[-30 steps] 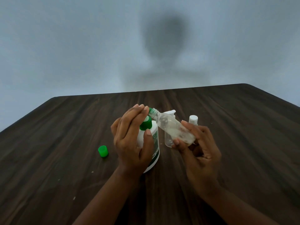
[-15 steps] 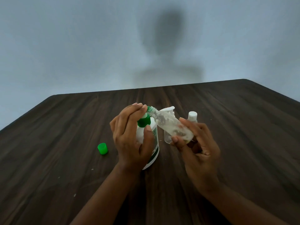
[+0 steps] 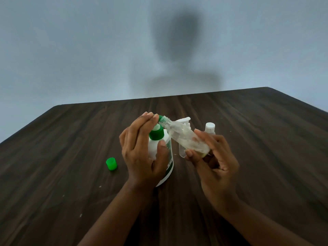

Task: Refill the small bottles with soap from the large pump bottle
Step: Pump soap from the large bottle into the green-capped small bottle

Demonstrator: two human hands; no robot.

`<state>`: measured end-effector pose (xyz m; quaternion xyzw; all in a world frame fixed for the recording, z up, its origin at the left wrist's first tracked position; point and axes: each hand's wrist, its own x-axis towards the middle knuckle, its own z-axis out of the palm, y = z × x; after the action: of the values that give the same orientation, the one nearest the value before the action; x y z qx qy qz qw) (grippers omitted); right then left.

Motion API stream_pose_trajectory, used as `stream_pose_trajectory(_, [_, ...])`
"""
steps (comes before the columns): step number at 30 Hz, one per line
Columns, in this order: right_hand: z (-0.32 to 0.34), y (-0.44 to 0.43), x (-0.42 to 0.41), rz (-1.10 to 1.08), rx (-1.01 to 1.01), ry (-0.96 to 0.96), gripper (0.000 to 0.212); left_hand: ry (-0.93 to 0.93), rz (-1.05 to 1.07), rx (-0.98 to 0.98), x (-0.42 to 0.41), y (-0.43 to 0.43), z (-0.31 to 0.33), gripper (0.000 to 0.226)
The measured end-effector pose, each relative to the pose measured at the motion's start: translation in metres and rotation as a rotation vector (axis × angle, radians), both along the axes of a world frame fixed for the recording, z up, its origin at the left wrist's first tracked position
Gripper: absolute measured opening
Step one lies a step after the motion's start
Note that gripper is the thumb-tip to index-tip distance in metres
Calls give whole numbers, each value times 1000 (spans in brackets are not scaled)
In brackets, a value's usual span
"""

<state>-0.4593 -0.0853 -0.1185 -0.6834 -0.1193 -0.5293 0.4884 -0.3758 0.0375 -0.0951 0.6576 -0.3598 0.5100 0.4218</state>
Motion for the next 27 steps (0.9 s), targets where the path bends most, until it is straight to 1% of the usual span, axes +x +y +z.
stream_pose_trajectory(5, [-2, -2, -1, -19, 11, 3, 37, 2, -5, -28, -2, -1, 1, 32])
stream_pose_trajectory(9, [0, 0, 0, 14, 12, -15, 36, -4, -9, 16, -2, 1, 1, 39])
stream_pose_trajectory(15, [1, 0, 0, 31, 32, -7, 39, -12, -11, 69, 1, 3, 1, 43])
stream_pose_trajectory(19, [-1, 0, -1, 20, 11, 6, 35, 13, -5, 26, 2, 2, 3, 35])
stream_pose_trajectory(22, [-1, -2, 0, 19, 32, 21, 37, 13, 12, 29, 1, 2, 3, 32])
stream_pose_trajectory(27, [0, 0, 0, -2, 10, -3, 36, -27, 46, 64, 1, 3, 4, 41])
